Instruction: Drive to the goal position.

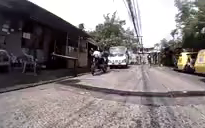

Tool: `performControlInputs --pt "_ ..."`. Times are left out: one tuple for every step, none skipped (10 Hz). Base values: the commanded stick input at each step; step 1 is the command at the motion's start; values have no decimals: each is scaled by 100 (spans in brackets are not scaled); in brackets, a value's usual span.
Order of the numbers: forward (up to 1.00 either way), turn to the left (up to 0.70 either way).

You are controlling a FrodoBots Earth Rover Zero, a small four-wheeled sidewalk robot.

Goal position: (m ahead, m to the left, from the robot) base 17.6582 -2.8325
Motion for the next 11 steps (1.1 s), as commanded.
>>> performControlInputs --pt "70 0" --pt "70 0" --pt "70 0" --pt "70 -16" --pt "70 -9" --pt "70 0" --pt "70 0" --pt "70 0" --pt "70 0" --pt "70 0" --pt "70 0"
